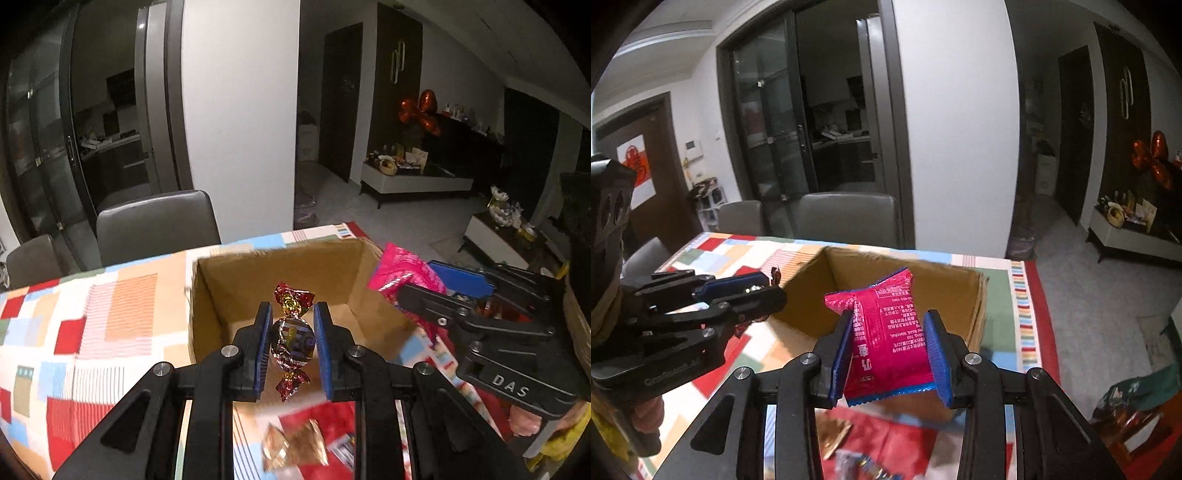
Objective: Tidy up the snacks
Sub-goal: 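Carry both snacks to the cardboard box and open both tools to drop them inside, then grasp the purple-gold candy with the left tool while the right tool grasps the white-gold bar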
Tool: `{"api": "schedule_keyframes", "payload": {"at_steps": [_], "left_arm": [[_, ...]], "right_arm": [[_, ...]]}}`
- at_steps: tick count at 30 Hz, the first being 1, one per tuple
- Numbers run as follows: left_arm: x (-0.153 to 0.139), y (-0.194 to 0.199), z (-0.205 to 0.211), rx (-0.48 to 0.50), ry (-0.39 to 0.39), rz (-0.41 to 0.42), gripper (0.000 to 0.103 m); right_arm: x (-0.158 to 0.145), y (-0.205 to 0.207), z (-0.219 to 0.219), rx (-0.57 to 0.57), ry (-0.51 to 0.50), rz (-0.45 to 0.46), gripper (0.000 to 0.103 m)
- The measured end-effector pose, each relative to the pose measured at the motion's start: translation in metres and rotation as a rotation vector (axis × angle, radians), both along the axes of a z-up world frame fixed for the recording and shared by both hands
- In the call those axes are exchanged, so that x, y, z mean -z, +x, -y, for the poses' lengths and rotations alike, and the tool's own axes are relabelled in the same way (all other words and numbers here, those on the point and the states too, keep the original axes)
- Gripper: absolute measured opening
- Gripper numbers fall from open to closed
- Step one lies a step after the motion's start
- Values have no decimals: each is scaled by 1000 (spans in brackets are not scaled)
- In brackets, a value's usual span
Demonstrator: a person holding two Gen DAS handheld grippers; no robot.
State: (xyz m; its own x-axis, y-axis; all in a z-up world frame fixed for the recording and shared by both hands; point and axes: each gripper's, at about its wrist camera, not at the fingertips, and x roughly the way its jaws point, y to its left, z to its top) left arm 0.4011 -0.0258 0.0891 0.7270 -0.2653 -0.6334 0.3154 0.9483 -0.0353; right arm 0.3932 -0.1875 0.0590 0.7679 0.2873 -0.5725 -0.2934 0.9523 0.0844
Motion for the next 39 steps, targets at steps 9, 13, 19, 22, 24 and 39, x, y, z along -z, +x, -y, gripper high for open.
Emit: {"api": "schedule_keyframes", "payload": {"at_steps": [9, 13, 19, 22, 24, 39], "left_arm": [[13, 6, -13, -78, 17, 27, 69], [19, -28, -12, -79, 56, 44, 69], [25, -67, -16, -91, 43, -3, 69], [34, -85, -19, -92, 45, -36, 69], [43, -99, -18, -80, 38, -47, 69], [101, -196, 0, -29, 10, -91, 68]], "right_arm": [[11, 18, 8, 80, -3, -30, 59], [17, -2, 10, 69, 0, -42, 59], [28, -36, 7, 25, 6, -139, 59], [33, -53, 3, 15, -12, -173, 59], [38, -67, 3, 13, -22, -180, 59], [97, -155, 26, 40, -30, -212, 59]]}}
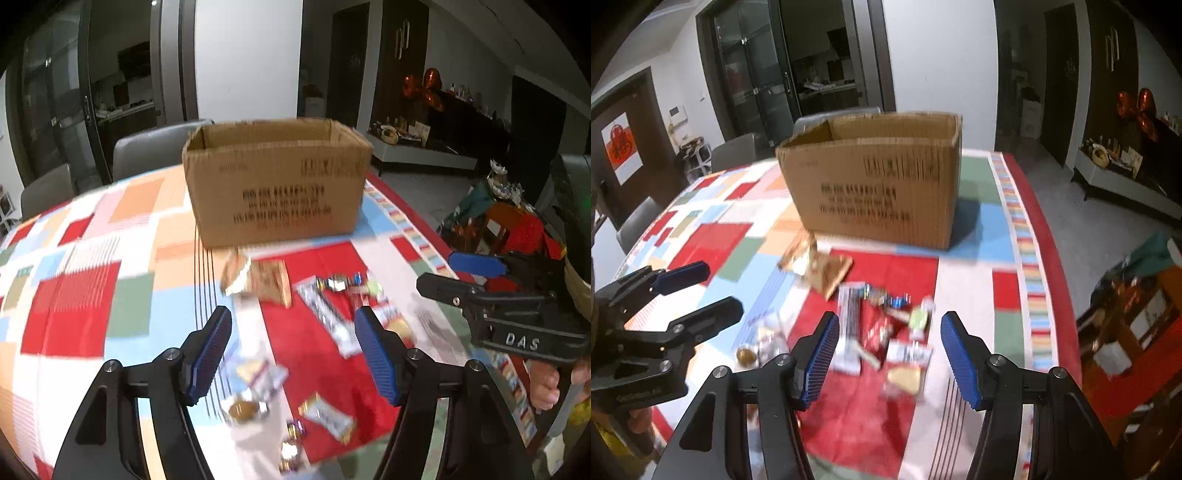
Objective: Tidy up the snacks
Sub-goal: 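Grasp the purple-gold candy with the left tool while the right tool grasps the white-gold bar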
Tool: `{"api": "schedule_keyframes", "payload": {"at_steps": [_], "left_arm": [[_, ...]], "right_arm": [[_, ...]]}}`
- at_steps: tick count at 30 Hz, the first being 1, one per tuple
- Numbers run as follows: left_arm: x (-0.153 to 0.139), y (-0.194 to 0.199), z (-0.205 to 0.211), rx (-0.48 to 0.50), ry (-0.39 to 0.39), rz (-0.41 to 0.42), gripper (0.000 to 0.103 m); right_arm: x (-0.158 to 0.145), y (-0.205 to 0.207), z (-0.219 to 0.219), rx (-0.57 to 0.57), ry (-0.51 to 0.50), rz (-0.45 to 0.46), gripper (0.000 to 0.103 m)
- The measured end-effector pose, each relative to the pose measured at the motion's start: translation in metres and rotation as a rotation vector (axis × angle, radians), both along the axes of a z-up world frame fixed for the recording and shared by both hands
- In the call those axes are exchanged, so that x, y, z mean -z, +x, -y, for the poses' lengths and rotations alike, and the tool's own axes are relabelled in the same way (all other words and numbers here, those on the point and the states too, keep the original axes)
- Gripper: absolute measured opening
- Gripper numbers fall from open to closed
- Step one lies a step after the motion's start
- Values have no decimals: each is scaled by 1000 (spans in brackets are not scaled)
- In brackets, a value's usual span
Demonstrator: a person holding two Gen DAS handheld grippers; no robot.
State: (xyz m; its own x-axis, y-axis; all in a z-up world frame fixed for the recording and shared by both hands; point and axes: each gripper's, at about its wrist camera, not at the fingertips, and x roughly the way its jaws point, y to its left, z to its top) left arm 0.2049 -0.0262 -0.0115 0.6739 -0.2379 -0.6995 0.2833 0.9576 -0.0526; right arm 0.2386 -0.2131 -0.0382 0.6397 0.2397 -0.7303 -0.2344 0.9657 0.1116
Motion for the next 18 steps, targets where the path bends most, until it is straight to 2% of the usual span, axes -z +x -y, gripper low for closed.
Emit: {"api": "schedule_keyframes", "payload": {"at_steps": [4, 8, 10, 14, 16, 18], "left_arm": [[16, -29, -4, 10, 41, -7, 67], [31, -50, -11, 38, 41, -43, 63], [39, -58, -14, 46, 46, -52, 56], [56, -64, -22, 73, 25, -92, 47], [62, -64, -24, 82, 17, -106, 39], [67, -62, -26, 91, 1, -121, 35]], "right_arm": [[9, -21, -9, -37, -5, -3, 58], [21, -45, -25, -105, 2, -12, 58], [27, -55, -36, -146, 1, -16, 58], [40, -64, -54, -219, -4, -35, 57], [48, -63, -61, -251, 9, -60, 50], [54, -61, -66, -269, 25, -83, 49]]}}
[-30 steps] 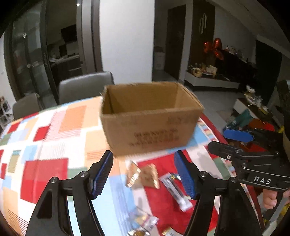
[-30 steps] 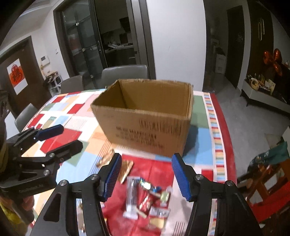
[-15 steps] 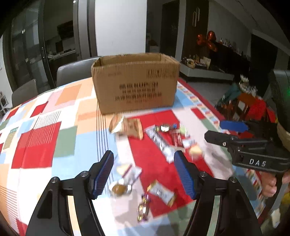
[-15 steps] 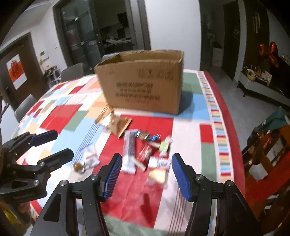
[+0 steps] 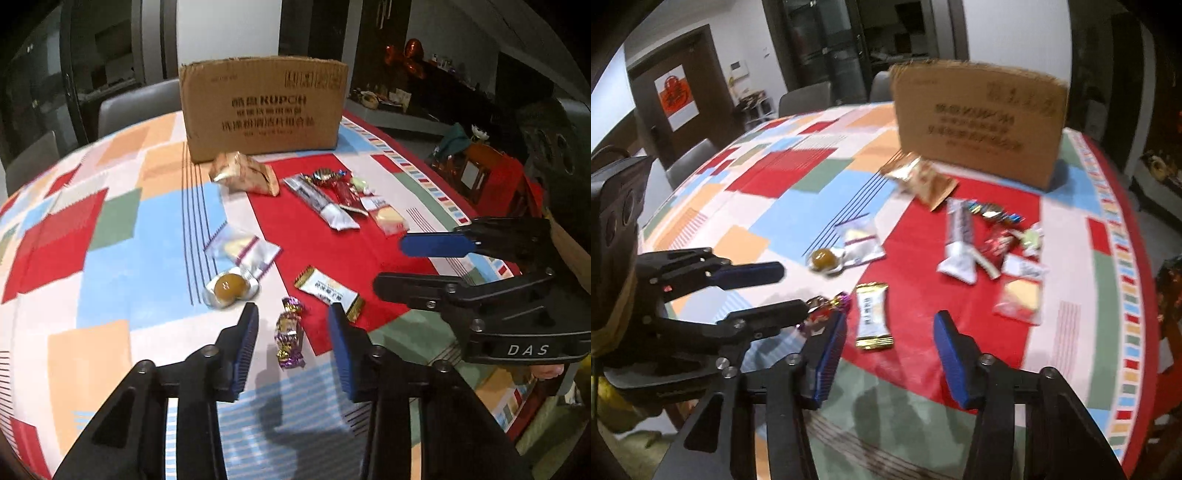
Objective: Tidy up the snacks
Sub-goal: 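Grasp the purple-gold candy with the left tool while the right tool grasps the white-gold bar, then carry both snacks into the cardboard box and open both tools to release them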
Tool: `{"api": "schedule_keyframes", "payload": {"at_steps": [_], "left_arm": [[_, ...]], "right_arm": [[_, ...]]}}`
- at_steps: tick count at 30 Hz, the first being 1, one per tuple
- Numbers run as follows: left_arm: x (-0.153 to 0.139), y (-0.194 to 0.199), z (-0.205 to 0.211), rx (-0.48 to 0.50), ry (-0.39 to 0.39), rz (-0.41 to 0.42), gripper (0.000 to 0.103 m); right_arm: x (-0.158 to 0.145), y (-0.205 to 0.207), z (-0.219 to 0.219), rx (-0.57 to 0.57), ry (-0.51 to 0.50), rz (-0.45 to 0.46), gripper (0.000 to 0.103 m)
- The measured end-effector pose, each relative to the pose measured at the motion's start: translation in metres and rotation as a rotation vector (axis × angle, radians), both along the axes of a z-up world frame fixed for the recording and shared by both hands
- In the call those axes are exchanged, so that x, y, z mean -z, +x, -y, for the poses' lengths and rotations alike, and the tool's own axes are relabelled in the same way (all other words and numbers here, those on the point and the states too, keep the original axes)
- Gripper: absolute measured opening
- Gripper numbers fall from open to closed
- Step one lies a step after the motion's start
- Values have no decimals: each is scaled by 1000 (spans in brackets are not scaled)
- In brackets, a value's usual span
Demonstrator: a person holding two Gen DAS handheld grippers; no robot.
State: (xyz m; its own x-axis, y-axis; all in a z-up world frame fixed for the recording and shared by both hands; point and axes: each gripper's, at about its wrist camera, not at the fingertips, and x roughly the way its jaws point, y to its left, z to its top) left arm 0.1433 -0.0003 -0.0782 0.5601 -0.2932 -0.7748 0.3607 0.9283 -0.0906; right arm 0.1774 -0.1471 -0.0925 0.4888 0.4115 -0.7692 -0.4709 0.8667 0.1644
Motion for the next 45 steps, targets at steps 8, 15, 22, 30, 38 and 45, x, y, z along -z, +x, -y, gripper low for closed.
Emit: {"api": "schedule_keyframes", "payload": {"at_steps": [8, 15, 22, 30, 38, 45], "left_arm": [[16, 6, -4, -2, -36, -38, 28], [28, 11, -3, -8, -31, -66, 25], [30, 14, -7, -29, -50, -83, 17], [17, 14, -12, -58, -67, -62, 17], [-15, 17, -13, -74, -97, -12, 17], [-55, 28, -11, -81, -111, 75, 17]], "right_arm": [[19, 10, -18, -43, -16, -50, 43], [29, 19, -28, -56, -38, -69, 37], [36, 25, -37, -70, -78, -77, 28], [38, 30, -34, -53, -67, -87, 22], [1, 25, -21, -12, -26, 7, 22], [-45, 25, -6, 29, 18, 126, 22]]}}
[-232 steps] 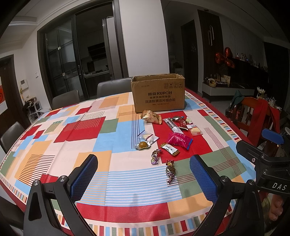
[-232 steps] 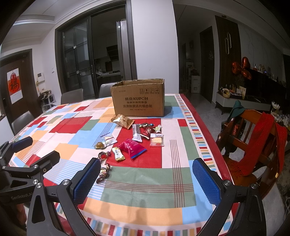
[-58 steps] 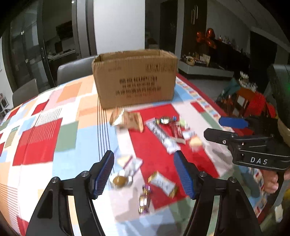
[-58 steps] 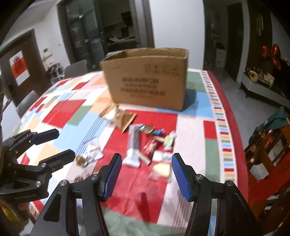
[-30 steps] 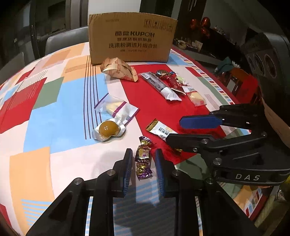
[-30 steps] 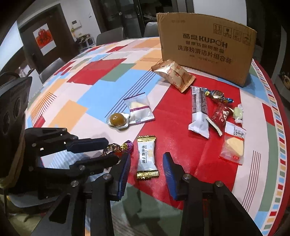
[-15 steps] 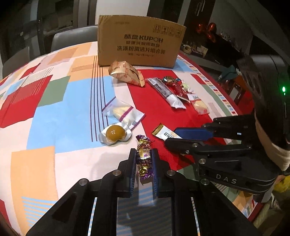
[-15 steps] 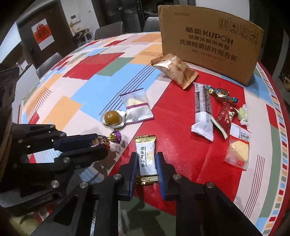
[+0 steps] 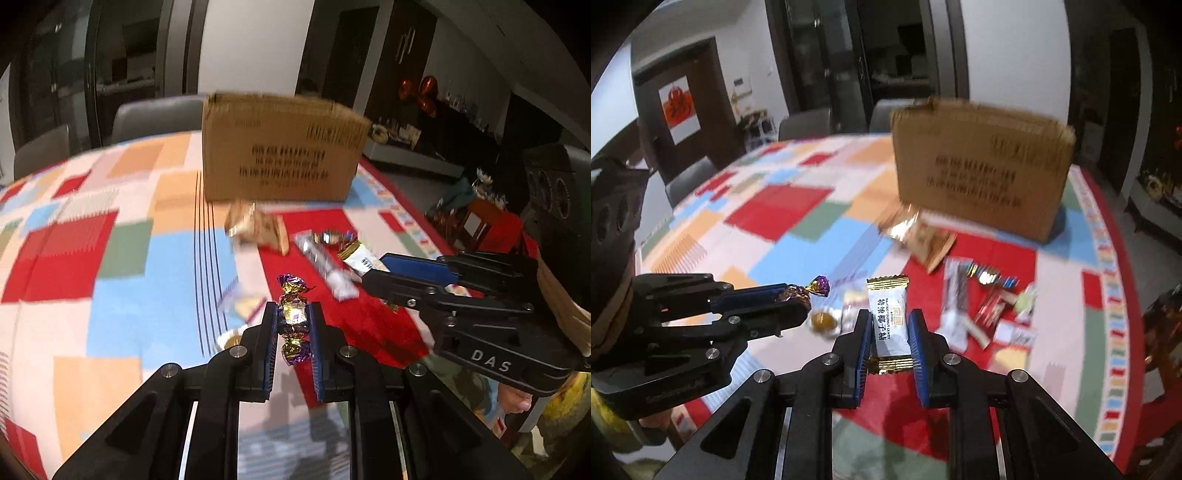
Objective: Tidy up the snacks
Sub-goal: 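Carry both snacks into the cardboard box and open both tools to release them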
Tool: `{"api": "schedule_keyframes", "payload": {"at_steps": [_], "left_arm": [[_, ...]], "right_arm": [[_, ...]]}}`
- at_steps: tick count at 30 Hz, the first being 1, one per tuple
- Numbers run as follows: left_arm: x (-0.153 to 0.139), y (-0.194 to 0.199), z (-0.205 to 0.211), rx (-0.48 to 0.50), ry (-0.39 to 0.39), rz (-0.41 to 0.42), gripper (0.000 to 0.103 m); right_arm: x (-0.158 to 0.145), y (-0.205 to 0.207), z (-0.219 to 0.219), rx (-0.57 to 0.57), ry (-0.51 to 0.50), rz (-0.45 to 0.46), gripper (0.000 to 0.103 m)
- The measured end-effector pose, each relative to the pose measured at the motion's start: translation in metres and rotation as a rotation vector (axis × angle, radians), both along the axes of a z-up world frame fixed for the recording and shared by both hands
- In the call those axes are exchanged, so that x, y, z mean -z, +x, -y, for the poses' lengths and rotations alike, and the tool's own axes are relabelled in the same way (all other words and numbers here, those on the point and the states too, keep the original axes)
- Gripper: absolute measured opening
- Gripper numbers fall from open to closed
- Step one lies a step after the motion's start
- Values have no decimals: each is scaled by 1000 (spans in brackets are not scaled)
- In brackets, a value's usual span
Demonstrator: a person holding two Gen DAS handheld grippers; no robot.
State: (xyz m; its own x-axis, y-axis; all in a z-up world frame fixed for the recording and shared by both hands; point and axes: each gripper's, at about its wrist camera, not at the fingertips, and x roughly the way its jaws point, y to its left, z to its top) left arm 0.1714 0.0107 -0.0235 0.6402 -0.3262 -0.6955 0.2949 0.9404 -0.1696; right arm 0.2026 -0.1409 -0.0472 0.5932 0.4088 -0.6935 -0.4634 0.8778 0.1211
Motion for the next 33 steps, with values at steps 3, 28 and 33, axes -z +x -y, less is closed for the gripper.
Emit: {"api": "schedule_keyframes", "payload": {"at_steps": [3, 28, 33], "left_arm": [[-17, 7, 4, -2, 2, 43, 17], [-121, 156, 29, -11, 33, 229, 17], [-121, 189, 36, 7, 34, 212, 17]], "right_arm": [[-20, 5, 6, 20, 17, 49, 22], [-118, 132, 36, 157, 76, 198, 22], [-123, 156, 38, 170, 65, 226, 22]]}}
